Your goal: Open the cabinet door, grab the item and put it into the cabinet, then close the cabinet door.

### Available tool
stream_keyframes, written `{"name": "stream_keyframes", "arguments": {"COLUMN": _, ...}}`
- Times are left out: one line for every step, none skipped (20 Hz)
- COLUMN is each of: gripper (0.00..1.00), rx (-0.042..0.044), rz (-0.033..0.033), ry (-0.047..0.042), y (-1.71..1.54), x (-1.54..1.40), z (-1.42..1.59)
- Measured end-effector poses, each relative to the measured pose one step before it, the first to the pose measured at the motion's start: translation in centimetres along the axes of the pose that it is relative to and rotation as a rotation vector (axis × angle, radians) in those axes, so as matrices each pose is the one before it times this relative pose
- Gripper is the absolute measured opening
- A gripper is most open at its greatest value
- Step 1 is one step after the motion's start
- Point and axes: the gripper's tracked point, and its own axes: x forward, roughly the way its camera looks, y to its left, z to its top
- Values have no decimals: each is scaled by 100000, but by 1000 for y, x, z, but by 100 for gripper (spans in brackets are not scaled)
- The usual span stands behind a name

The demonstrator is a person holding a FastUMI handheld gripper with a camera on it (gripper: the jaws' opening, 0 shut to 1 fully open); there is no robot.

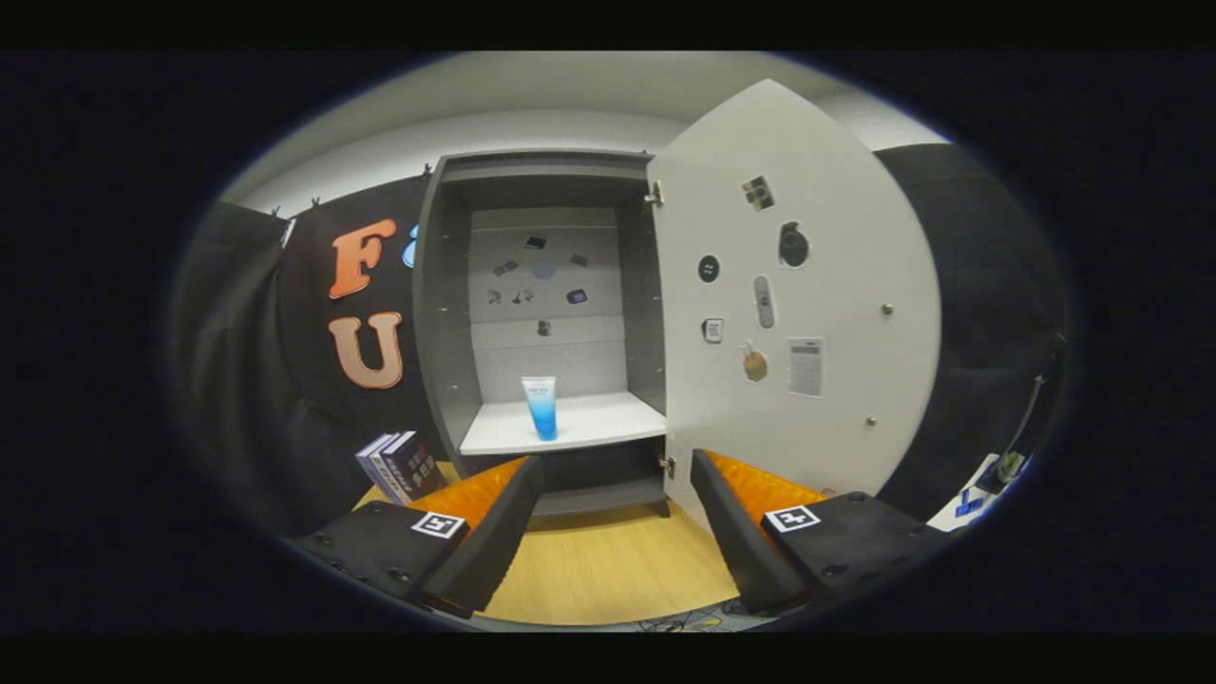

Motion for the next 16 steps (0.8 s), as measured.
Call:
{"name": "stream_keyframes", "arguments": {"gripper": 99, "rx": 407, "rz": -963, "ry": -634, "y": -1305, "x": -999, "z": 308}}
{"name": "stream_keyframes", "arguments": {"gripper": 99, "rx": 316, "rz": -1005, "ry": -622, "y": -1497, "x": -959, "z": 259}}
{"name": "stream_keyframes", "arguments": {"gripper": 99, "rx": 68, "rz": -1211, "ry": -776, "y": -1712, "x": -1019, "z": 322}}
{"name": "stream_keyframes", "arguments": {"gripper": 99, "rx": -482, "rz": -1949, "ry": -334, "y": -1828, "x": -977, "z": 68}}
{"name": "stream_keyframes", "arguments": {"gripper": 99, "rx": -534, "rz": -1977, "ry": -334, "y": -1716, "x": -731, "z": 117}}
{"name": "stream_keyframes", "arguments": {"gripper": 99, "rx": 180, "rz": -1375, "ry": -363, "y": -1690, "x": -799, "z": 373}}
{"name": "stream_keyframes", "arguments": {"gripper": 99, "rx": 362, "rz": -928, "ry": -770, "y": -1662, "x": -546, "z": 193}}
{"name": "stream_keyframes", "arguments": {"gripper": 100, "rx": 269, "rz": -748, "ry": -536, "y": -1514, "x": -304, "z": 72}}
{"name": "stream_keyframes", "arguments": {"gripper": 100, "rx": -87, "rz": -720, "ry": -147, "y": -1538, "x": -63, "z": -172}}
{"name": "stream_keyframes", "arguments": {"gripper": 100, "rx": -151, "rz": 103, "ry": -238, "y": -1139, "x": -30, "z": -167}}
{"name": "stream_keyframes", "arguments": {"gripper": 100, "rx": -43, "rz": 48, "ry": -288, "y": -1282, "x": -44, "z": 101}}
{"name": "stream_keyframes", "arguments": {"gripper": 98, "rx": -159, "rz": 396, "ry": 459, "y": -986, "x": 223, "z": -315}}
{"name": "stream_keyframes", "arguments": {"gripper": 98, "rx": -51, "rz": 370, "ry": 609, "y": -850, "x": 300, "z": -488}}
{"name": "stream_keyframes", "arguments": {"gripper": 98, "rx": 102, "rz": -181, "ry": 708, "y": -957, "x": 289, "z": -465}}
{"name": "stream_keyframes", "arguments": {"gripper": 98, "rx": -25, "rz": -293, "ry": 242, "y": -828, "x": 624, "z": -447}}
{"name": "stream_keyframes", "arguments": {"gripper": 98, "rx": 204, "rz": -497, "ry": 713, "y": -871, "x": 640, "z": -549}}
